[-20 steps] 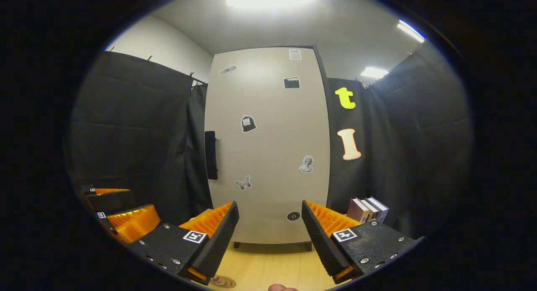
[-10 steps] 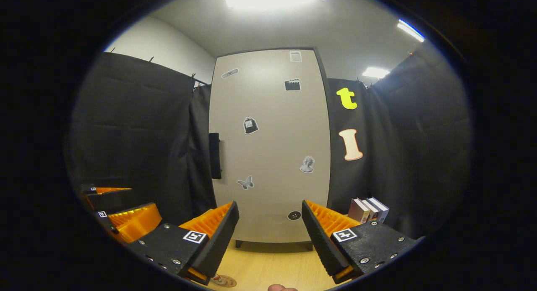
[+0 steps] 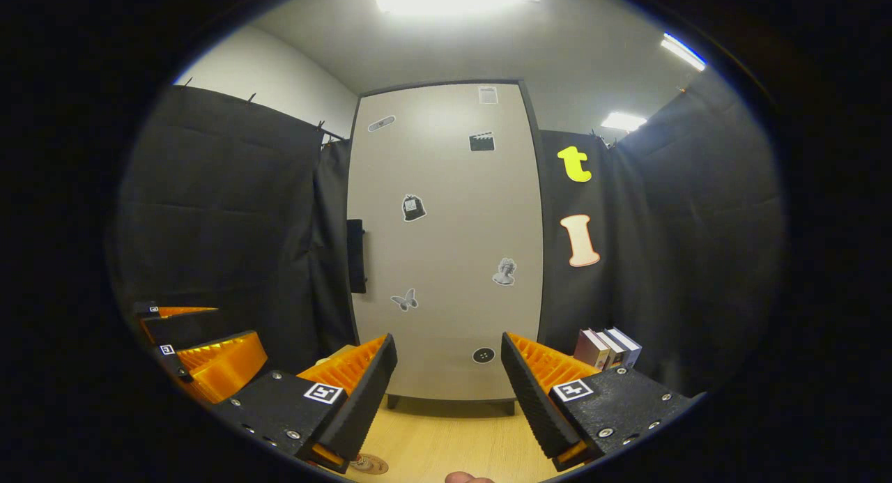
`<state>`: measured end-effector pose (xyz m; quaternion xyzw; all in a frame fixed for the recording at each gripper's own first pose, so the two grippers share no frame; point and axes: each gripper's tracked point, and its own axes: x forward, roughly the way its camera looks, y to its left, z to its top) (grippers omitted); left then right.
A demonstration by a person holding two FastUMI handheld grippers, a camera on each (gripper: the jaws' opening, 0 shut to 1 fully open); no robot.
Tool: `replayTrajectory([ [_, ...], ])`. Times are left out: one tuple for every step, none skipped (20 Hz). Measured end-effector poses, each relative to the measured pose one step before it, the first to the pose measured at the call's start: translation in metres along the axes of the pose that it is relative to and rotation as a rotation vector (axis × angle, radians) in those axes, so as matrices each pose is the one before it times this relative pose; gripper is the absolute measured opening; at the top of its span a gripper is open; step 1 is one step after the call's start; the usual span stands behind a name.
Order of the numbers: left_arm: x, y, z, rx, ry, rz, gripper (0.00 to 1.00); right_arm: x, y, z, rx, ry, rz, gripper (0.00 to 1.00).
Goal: Open the cabinet door with the right hand, grasp the bottle in the cabinet with the left hand and place it on the coaster, then close the cabinet door with the right hand.
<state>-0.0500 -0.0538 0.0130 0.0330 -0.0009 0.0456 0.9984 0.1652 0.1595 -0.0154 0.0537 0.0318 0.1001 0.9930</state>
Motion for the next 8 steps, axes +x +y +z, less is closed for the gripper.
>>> replayTrajectory([
  [-0.00257, 0.00064, 0.00216, 0.00057, -0.00536, 0.00062, 0.84, 0.00066, -0.00042, 0.00006, 0.0037, 0.00001, -0.00015, 0.94],
  [-0.00335, -0.00093, 0.00188, 0.0028, -0.00439, 0.00254, 0.84, 0.00026, -0.00018, -0.00017, 0.00137, -0.00002, -0.0013, 0.94],
  [-0.00034, -0.00063, -0.00105, 0.00089, 0.001, 0.00021, 0.85, -0.00011, 0.00034, -0.00022, -0.00018, 0.00144, -0.00021, 0.94],
  [0.00018, -0.00075, -0.00137, -0.00296, 0.00142, -0.0014, 0.85, -0.00009, 0.00038, -0.00035, 0.00096, -0.00118, 0.00044, 0.94],
  [0.00054, 0.00127, -0.00076, -0.00231, 0.00369, 0.00056, 0.86, 0.00013, 0.00127, -0.00017, 0.00193, -0.00146, 0.00151, 0.94],
  [0.00013, 0.00093, 0.00062, -0.00091, 0.0007, -0.00033, 0.86, -0.00028, 0.0006, -0.0002, -0.00161, 0.00034, 0.00133, 0.94],
  [-0.00017, -0.00024, -0.00007, 0.0017, 0.00113, -0.00038, 0.86, -0.00002, -0.00009, 0.0001, -0.00363, -0.00122, 0.00106, 0.94],
  [-0.0005, 0.00028, -0.00008, 0.00492, -0.00008, 0.00164, 0.82, -0.00055, 0.00065, 0.0006, -0.00136, -0.00061, 0.00091, 0.94],
])
